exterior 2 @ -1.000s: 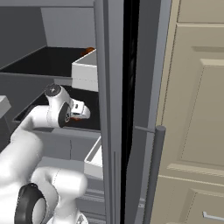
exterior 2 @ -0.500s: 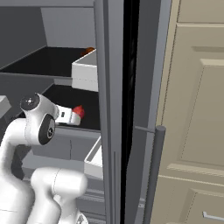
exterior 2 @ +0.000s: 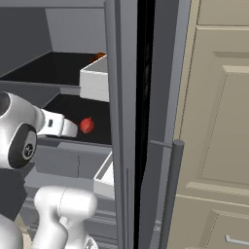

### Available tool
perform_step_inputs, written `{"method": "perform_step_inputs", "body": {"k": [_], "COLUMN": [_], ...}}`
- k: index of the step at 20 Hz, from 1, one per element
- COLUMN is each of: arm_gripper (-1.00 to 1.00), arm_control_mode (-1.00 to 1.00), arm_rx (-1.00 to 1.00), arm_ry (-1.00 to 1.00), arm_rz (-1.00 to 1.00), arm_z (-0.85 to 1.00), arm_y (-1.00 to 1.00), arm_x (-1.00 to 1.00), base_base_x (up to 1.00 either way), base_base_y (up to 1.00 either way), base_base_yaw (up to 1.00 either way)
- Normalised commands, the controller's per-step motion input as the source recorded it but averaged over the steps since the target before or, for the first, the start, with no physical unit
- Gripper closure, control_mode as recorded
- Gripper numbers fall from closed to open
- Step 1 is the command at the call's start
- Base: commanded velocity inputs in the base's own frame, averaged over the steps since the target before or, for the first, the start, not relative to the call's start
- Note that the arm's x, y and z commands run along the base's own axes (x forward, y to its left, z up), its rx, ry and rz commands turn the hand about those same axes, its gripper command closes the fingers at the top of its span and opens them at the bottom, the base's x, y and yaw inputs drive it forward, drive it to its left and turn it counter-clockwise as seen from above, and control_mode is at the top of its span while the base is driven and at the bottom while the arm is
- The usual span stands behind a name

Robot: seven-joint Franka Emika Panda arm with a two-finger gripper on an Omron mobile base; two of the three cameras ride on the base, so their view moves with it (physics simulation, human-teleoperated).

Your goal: Transport the chicken drumstick and onion to the fridge. Place the chicken drumstick on the rack containing meat and place the onion on the rack containing the vegetable, ensuring meats and vegetables are on different racks.

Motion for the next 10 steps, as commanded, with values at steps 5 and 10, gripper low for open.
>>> {"method": "perform_step_inputs", "body": {"k": [5,10], "arm_gripper": [-1.0,-1.0], "arm_control_mode": [-1.0,-1.0], "arm_rx": [0.02,0.0], "arm_ry": [0.07,0.02], "arm_rz": [0.0,0.0], "arm_z": [0.58,0.14], "arm_y": [-0.07,0.0], "arm_x": [-1.0,-1.0], "base_base_x": [0.0,0.0], "base_base_y": [0.0,0.0], "base_base_yaw": [0.0,0.0]}}
